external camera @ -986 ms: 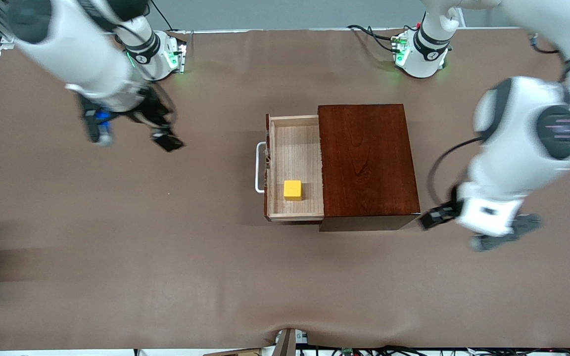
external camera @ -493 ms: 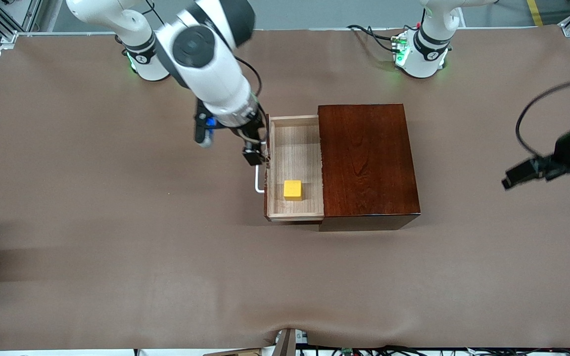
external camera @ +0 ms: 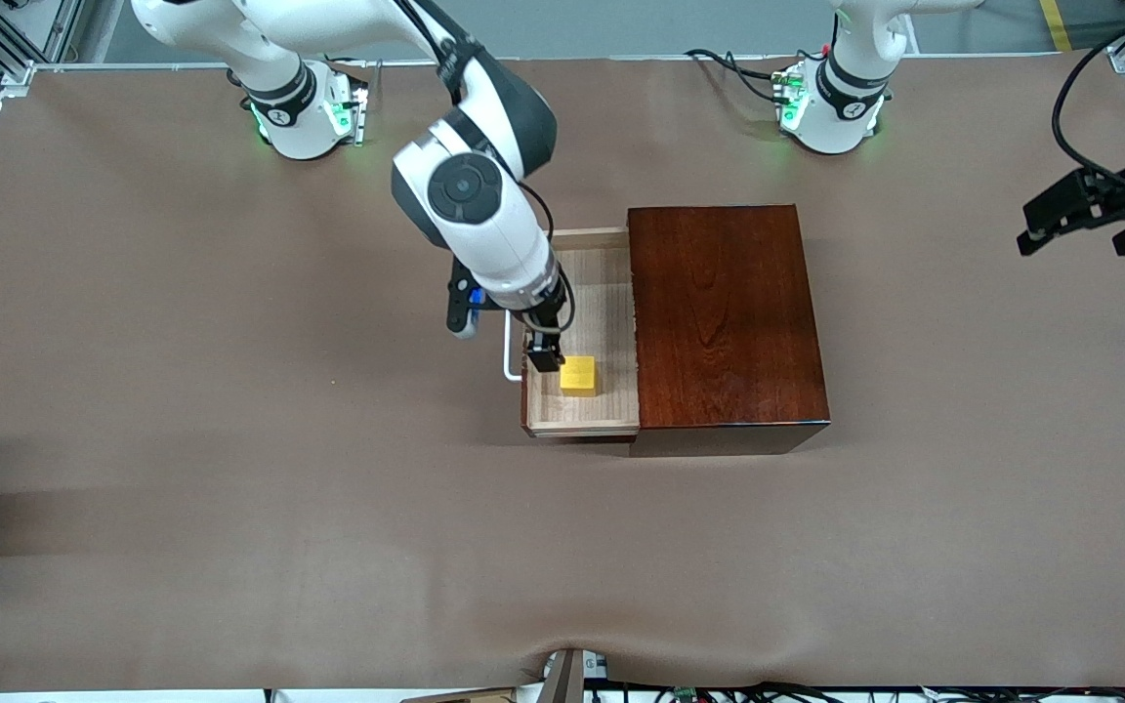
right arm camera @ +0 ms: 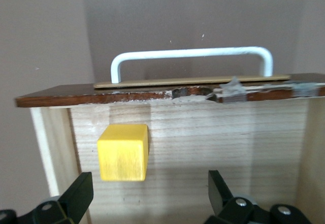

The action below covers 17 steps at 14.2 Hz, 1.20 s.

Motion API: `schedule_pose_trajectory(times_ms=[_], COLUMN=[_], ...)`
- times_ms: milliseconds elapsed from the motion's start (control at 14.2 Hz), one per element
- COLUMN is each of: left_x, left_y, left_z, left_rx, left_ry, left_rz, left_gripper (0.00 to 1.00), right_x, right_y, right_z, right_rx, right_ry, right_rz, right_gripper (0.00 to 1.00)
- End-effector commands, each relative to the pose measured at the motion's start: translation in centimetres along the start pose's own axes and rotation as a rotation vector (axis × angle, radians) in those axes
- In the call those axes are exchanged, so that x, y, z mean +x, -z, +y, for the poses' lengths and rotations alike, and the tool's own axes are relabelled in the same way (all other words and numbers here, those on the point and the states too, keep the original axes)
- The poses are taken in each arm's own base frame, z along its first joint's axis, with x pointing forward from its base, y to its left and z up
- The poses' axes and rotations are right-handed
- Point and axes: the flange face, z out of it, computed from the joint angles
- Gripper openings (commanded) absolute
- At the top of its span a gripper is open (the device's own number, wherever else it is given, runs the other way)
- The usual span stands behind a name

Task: Open drawer, take yellow block, close drawer
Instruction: 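Lower the right gripper into the drawer and grasp the yellow cube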

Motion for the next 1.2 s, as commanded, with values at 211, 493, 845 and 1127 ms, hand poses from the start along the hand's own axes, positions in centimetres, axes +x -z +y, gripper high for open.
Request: schedule_pose_trajectory(times_ms=[211, 493, 845, 1127], left_x=[-3.4, -3.0, -1.5, -0.8], left_y=[-2.0, -1.8, -1.6, -2.8], left_z=[1.1, 1.4, 1.6, 2.2], left_rx=[0.061, 0.056, 0.043, 0.042], left_ry=[-0.088, -0.122, -0.106, -0.117], left_rz=[-0.042, -0.04, -0.028, -0.048], left_gripper=[1.0, 1.0, 1.0, 1.0], right_x=[-1.7, -1.5, -1.3, -1.2], right_y=[-3.7, -4.6, -6.2, -6.8], right_z=[-0.4, -0.8, -1.0, -1.0], right_rx=[0.077, 0.091, 0.096, 0.092], right_ry=[-0.033, -0.037, -0.039, -0.037], right_rz=[0.0, -0.01, -0.012, -0.005], right_gripper=[1.0, 1.0, 1.0, 0.77])
